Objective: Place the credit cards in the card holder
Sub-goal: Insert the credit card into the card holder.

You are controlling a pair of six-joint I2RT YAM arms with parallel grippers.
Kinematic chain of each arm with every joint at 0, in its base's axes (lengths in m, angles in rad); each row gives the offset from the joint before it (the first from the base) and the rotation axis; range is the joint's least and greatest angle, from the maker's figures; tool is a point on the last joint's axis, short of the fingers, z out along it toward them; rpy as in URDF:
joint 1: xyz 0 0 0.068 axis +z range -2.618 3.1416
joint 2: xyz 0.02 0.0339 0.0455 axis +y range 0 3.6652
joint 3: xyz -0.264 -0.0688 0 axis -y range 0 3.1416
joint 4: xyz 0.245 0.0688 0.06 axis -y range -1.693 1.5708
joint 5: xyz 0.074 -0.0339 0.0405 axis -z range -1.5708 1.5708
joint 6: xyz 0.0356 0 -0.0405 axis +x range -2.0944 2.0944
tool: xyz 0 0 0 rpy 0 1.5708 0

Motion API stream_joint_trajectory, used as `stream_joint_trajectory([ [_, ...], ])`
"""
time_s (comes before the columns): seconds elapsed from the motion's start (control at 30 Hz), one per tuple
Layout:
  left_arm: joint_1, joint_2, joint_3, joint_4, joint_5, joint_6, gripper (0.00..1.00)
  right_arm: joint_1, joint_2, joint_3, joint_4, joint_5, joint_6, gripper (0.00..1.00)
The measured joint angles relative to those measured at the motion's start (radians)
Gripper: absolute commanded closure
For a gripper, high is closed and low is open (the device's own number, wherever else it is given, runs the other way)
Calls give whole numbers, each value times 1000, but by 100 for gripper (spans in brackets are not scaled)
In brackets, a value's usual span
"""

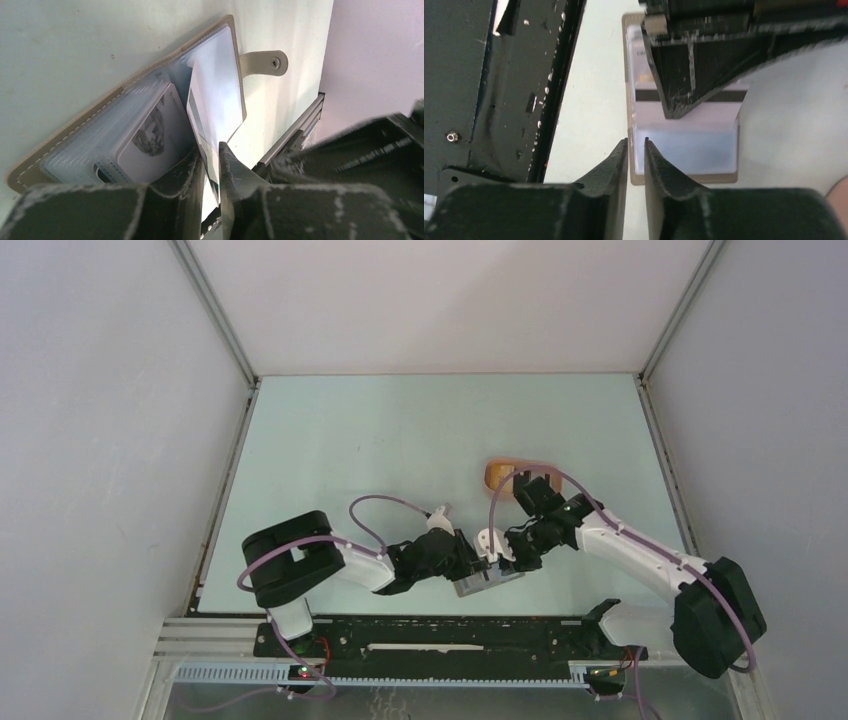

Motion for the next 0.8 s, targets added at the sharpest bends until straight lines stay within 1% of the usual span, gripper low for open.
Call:
stream_joint_trajectory([
  [0.17,7,13,-5,28,25,-6,78,80,-82,-11,60,-34,-19,89],
  [0.3,11,31,-15,74,43,-26,78,159,-96,-18,116,-34,-43,94],
  [0.4,14,41,-21,101,49,-32,77,223,-90,-43,163,-12,-62,96],
  [0.6,19,54,-25,128,64,-45,77,303,-89,-88,220,43,-99,99],
  [0.8,24,68,-25,148,87,-52,77,329,-70,-109,303,109,-107,99],
])
